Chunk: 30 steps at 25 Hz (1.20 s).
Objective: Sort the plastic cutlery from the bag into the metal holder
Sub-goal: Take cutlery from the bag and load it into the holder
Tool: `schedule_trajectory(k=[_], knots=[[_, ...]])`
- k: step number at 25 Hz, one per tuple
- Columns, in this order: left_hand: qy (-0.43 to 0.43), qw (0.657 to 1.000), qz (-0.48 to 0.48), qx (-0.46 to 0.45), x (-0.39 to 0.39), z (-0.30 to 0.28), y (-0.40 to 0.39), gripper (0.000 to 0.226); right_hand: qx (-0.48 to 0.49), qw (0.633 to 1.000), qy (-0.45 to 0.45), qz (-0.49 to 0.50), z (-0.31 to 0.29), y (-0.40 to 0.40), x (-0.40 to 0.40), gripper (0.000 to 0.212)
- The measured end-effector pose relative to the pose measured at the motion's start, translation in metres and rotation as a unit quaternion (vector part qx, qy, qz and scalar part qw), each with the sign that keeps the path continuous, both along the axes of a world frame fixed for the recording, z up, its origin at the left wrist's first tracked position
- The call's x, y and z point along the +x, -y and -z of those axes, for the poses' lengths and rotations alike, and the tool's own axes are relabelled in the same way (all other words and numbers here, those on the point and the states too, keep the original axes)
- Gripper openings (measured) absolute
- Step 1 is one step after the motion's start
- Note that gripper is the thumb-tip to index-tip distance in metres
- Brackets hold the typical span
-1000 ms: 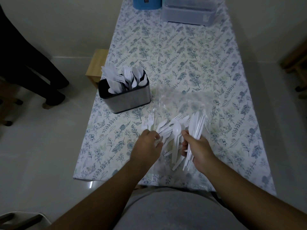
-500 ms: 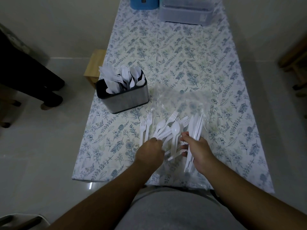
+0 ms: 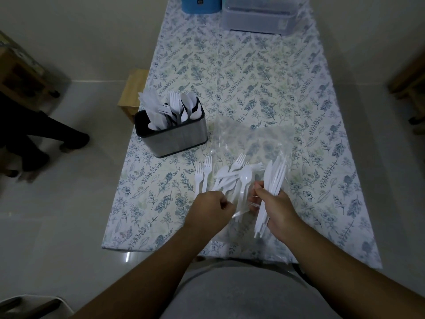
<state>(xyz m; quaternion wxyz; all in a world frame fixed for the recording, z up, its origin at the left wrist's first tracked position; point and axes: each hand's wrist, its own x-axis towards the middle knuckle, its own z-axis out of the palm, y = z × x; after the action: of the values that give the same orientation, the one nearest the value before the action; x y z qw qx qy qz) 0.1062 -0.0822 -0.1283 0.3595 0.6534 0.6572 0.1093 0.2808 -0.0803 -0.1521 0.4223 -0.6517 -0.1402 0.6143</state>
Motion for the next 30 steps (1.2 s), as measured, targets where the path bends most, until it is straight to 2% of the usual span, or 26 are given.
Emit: schedule_trajectory(k=[4,6,8,11,13,15,20,22,25,28,30], knots=[[0.045,0.998,-0.045,0.022,0.008,-0.003,0.002,0.019,-0.006,1.0,0.023,-0.018,0.001,-0.002,-0.001,0.021],[0.062,0.997,0.004,0.046,0.007,-0.005,-0.001,0.018,0.001,0.999,0.017,-0.028,-0.001,-0.002,0.0,0.023],[0.065,0.991,0.09,0.069,0.007,-0.005,-0.005,0.018,0.011,0.999,0.005,-0.03,-0.004,-0.003,0.002,0.017],[0.025,0.99,0.099,0.094,0.007,0.012,-0.007,0.026,-0.01,1.0,0.012,-0.001,-0.005,-0.005,0.012,0.01],[-0.043,0.991,0.104,0.068,0.006,0.025,-0.005,0.018,-0.036,0.999,0.0,0.038,-0.006,-0.005,0.02,0.009],[-0.095,0.987,0.13,0.019,0.005,0.036,-0.001,0.026,-0.048,0.995,-0.021,0.08,-0.005,-0.002,0.025,0.01],[-0.13,0.982,0.139,0.021,0.004,0.047,0.002,0.015,-0.051,0.993,-0.015,0.104,0.001,0.004,0.033,0.013],[-0.108,0.987,0.116,0.021,0.001,0.047,0.002,0.016,-0.05,0.993,-0.015,0.108,0.005,0.005,0.034,0.013],[-0.017,0.998,0.052,0.013,-0.001,0.041,0.004,0.017,-0.052,0.99,-0.026,0.126,0.007,0.005,0.035,0.013],[0.093,0.992,-0.061,-0.054,0.003,0.036,0.009,0.017,-0.06,0.989,-0.04,0.13,0.004,0.004,0.031,0.014],[0.135,0.98,-0.109,-0.095,0.004,0.036,0.012,0.017,-0.058,0.989,-0.045,0.127,0.003,0.004,0.028,0.013]])
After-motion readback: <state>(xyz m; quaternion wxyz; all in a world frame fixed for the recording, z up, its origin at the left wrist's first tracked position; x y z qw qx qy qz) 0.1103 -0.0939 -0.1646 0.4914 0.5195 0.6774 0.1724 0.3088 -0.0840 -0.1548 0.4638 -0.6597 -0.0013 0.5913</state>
